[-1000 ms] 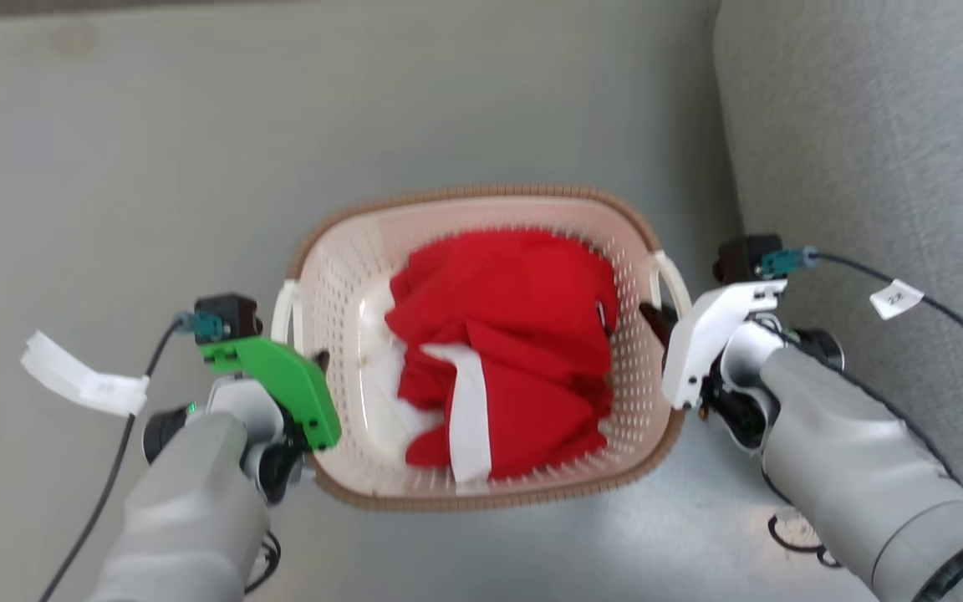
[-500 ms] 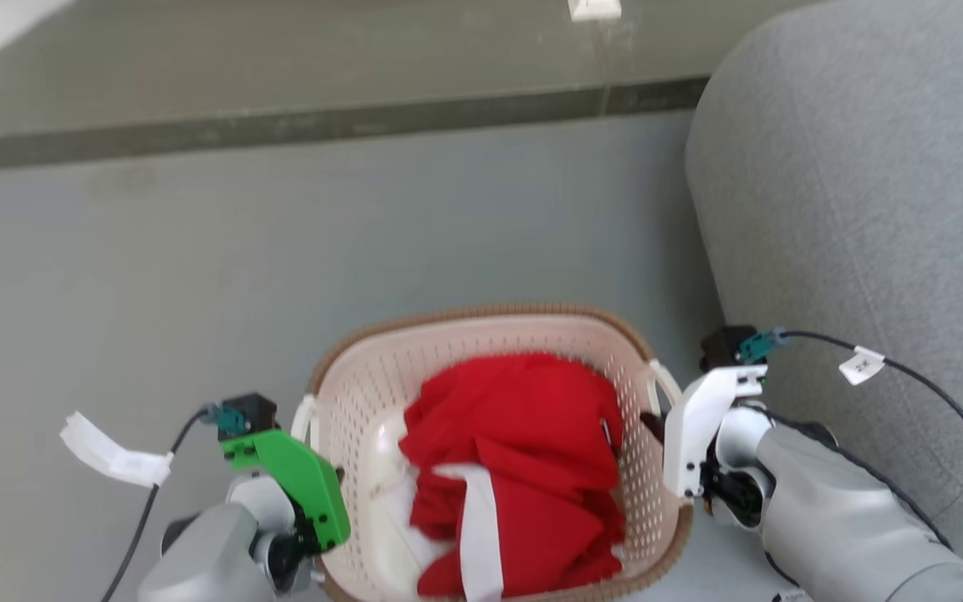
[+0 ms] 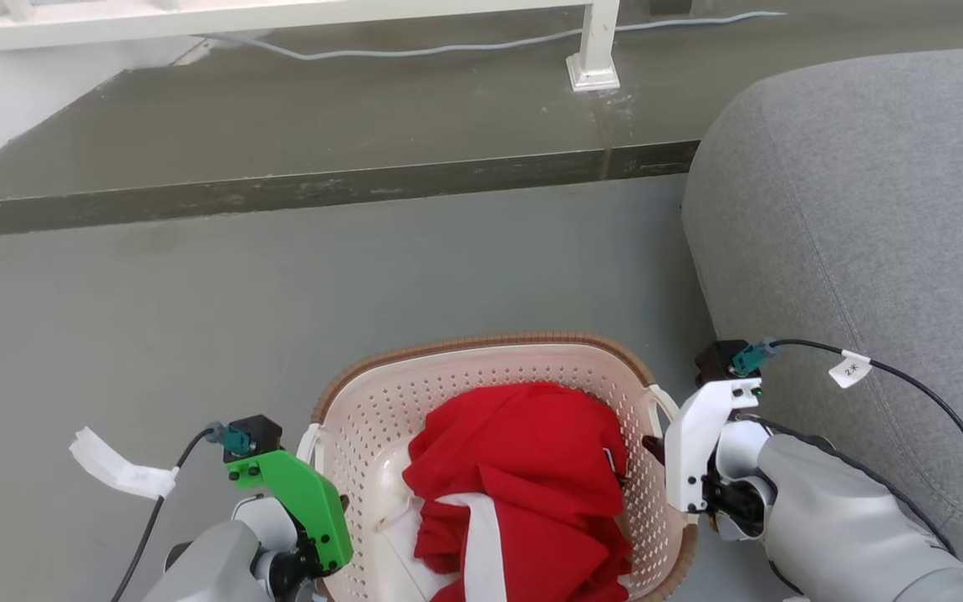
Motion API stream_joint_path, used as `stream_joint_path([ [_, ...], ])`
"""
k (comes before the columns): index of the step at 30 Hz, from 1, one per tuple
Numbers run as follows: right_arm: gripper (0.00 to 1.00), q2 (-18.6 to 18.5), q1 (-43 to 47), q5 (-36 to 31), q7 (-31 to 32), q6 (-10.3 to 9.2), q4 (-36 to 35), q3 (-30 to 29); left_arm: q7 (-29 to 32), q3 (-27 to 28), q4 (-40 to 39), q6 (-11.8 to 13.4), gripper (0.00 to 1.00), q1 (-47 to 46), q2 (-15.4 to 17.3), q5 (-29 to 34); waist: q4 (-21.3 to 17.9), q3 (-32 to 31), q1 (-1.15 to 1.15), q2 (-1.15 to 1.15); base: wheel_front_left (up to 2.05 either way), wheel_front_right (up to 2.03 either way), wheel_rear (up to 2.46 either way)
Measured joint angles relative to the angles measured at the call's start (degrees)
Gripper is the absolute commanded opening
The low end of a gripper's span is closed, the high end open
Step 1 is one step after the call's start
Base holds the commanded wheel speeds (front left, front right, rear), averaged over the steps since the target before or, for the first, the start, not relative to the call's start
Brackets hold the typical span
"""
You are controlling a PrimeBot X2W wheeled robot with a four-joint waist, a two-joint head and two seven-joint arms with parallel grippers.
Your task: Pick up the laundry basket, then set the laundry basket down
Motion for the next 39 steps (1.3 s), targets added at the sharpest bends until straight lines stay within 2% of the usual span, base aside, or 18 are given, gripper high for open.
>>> stream_joint_path([
  [39,0.00,-1.13,0.12,3.10,0.22,-0.01,-0.77,2.99,-0.21,-2.45,0.23,0.00,0.00,0.08,0.01,-2.63,-0.37,0.76,0.00,0.00,0.00,0.00,0.00],
])
